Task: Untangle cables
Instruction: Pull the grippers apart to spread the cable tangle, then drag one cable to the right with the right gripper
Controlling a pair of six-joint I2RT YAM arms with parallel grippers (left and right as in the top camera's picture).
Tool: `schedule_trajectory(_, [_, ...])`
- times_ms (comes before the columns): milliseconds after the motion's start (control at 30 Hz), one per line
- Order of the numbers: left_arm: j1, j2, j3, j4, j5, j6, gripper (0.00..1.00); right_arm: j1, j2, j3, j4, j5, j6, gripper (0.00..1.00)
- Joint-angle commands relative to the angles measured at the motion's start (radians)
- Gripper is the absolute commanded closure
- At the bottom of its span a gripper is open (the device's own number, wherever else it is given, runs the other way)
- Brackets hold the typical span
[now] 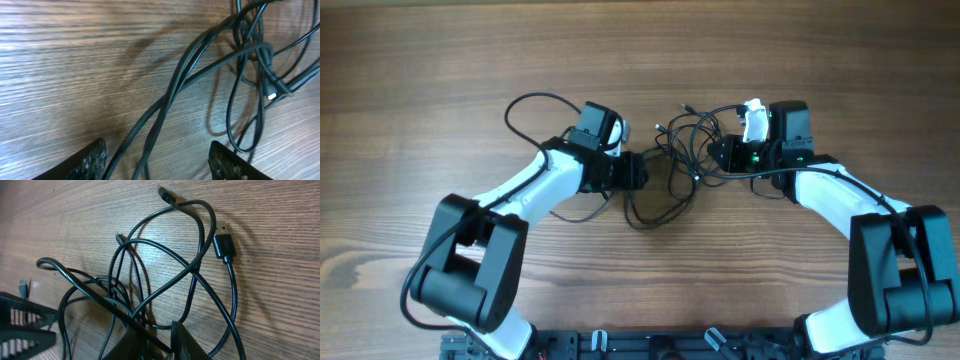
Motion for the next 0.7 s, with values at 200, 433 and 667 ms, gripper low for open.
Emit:
schedule_trajectory(200, [-0.020,0.037,0.005,-0.027,-0.104,0.004,0.96,0.004,-0.047,0.094,-0.184,-0.075,-0.024,0.96])
schedule_trajectory(433, [0.065,0.005,0.005,-0.126,-0.185,0.005,0.96,-0.087,-0.275,0.565,-0.626,0.003,-0.048,0.96])
schedule_trajectory(667, [0.379,-0.314,0.005,-0.146,-0.082,0.005,0.96,-0.420,-0.381,0.629,-0.647,0.188,-0.022,0.96])
